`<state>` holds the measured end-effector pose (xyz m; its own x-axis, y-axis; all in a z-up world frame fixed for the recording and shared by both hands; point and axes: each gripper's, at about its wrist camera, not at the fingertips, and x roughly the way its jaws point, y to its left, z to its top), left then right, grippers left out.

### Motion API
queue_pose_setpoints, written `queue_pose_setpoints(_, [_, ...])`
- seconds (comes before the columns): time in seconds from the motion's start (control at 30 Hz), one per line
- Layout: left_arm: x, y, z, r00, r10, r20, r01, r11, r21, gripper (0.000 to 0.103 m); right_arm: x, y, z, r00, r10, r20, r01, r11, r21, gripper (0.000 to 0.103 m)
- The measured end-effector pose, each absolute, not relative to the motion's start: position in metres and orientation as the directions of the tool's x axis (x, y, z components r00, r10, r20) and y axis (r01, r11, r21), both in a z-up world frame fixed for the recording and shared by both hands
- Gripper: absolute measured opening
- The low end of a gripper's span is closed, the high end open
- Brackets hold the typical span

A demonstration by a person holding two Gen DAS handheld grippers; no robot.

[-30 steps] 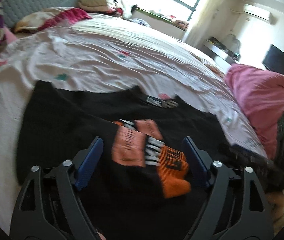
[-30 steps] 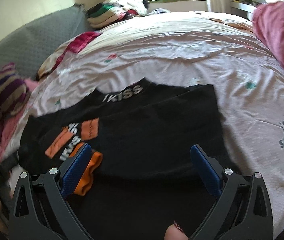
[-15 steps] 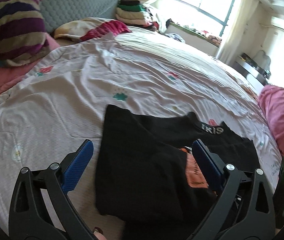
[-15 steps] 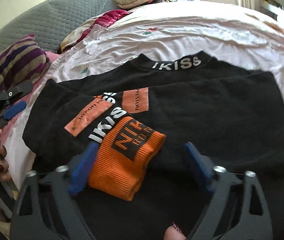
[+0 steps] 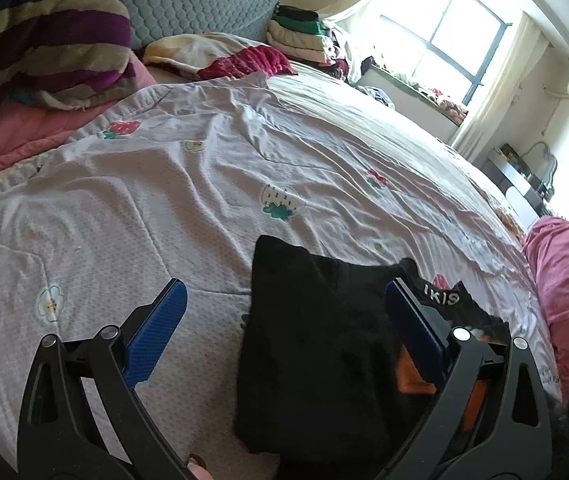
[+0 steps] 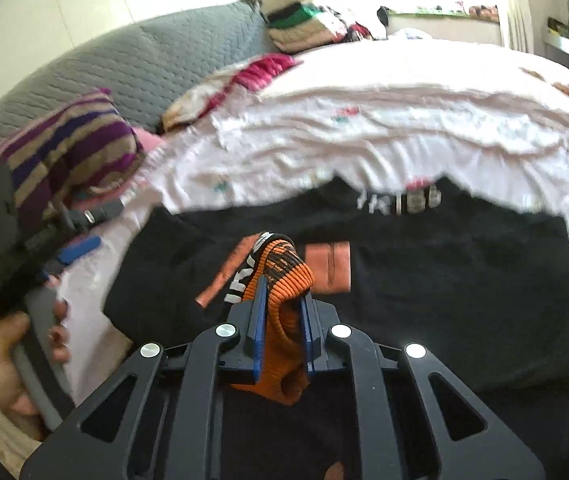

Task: Fold small clothes
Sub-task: 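Grasp the laid orange cuff with the right gripper and reposition it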

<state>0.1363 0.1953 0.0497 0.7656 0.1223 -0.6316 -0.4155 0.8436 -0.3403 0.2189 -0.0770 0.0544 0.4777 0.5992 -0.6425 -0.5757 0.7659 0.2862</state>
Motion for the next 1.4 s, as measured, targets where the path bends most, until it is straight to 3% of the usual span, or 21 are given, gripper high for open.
queue_pose_setpoints(0.3, [0.138,0.194,0.052,0.77,0.123,-0.626,-0.407,0.851,-0.332,0.093,0.244,-0.134,0.107,0.629,0.518,-0.579,-0.502,0.84,0.206,0.013])
queue_pose_setpoints(0.67, [0.162,0.16,0.047,0.767,0.066,-0.638,-0.314,0.906,-0.284,0.092,0.259,-0.185,0.065,0.634,0.41,-0.655,-0.407,0.898,0.168,0.012])
queue_pose_setpoints(0.7, [0.165,0.154,0.047,0.767,0.057,-0.639,-0.299,0.913,-0.279,0.088,0.259,-0.186,0.062,0.631,0.407,-0.66,-0.403,0.9,0.169,0.012])
queue_pose_setpoints(0.8, [0.172,0.135,0.043,0.762,0.031,-0.647,-0.256,0.932,-0.257,0.057,0.259,-0.187,0.056,0.627,0.382,-0.679,-0.386,0.909,0.155,0.012])
queue_pose_setpoints(0.93, [0.18,0.114,0.033,0.738,-0.013,-0.674,-0.197,0.952,-0.234,0.044,0.261,-0.191,0.049,0.607,0.378,-0.699,-0.376,0.912,0.167,0.013])
queue_pose_setpoints(1.23, [0.191,0.092,0.015,0.685,-0.061,-0.726,-0.131,0.97,-0.204,0.042,0.26,-0.204,0.047,0.638,0.282,-0.717,-0.324,0.942,0.083,0.03])
queue_pose_setpoints(1.4, [0.192,0.085,0.01,0.661,-0.067,-0.747,-0.115,0.975,-0.19,0.042,0.254,-0.188,0.041,0.62,0.303,-0.724,-0.374,0.925,0.066,0.033])
